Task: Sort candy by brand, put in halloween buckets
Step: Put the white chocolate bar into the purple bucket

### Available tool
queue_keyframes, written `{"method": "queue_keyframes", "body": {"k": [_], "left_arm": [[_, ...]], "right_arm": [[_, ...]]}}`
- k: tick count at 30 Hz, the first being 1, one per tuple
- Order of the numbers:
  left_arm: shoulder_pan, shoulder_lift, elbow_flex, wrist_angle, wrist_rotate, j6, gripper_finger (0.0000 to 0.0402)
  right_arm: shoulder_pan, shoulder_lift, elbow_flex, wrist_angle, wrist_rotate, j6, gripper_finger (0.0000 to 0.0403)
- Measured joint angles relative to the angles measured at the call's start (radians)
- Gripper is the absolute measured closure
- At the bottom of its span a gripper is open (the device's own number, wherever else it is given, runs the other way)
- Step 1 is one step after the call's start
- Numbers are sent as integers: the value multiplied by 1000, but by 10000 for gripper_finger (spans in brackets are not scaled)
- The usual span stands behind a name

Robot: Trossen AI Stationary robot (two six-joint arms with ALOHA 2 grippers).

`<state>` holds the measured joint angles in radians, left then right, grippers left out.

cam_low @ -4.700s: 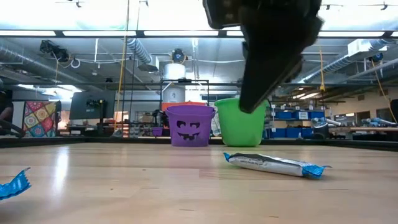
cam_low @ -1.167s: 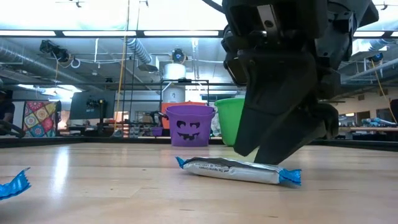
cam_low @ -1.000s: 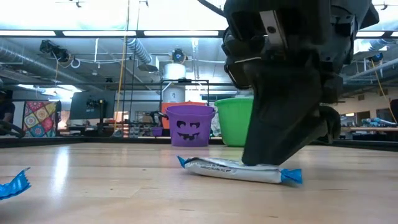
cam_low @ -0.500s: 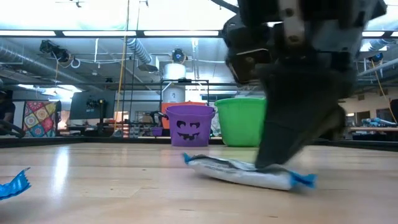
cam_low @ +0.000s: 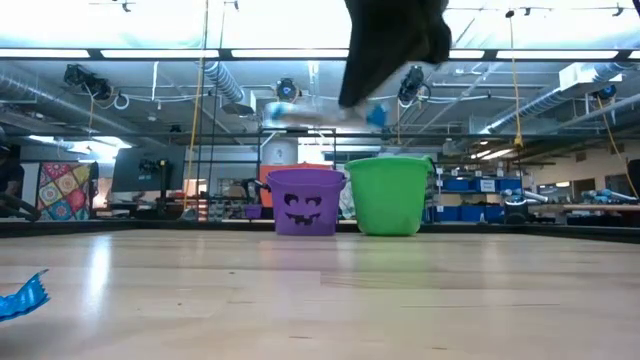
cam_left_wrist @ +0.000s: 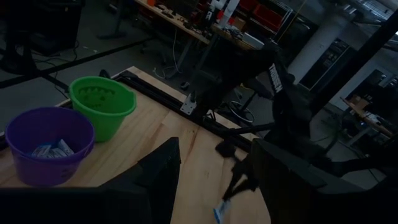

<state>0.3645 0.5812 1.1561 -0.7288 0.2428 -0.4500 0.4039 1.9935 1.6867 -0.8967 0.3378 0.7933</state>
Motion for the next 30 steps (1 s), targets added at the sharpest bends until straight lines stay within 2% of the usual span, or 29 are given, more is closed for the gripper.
{"method": "queue_keyframes", "body": {"k": [4,10,15,23,27,30], "left_arm": [[0,0,0,-1,14,0,199],[0,0,0,-2,22,1,199],[0,0,0,-2,24,20,199],[0,0,0,-3,24,29,199],[0,0,0,-3,22,55,199],[0,0,0,-2,-48,78,199]], "right_arm": [[-11,-2,123,-128,97,-34,401],[-12,-4,287,-187,237,-77,401],[11,-4,400,-305,444,-91,401],[42,-5,518,-376,772,-102,401],[42,-5,539,-365,876,-151,401],[36,-5,539,-361,933,-181,401]]}}
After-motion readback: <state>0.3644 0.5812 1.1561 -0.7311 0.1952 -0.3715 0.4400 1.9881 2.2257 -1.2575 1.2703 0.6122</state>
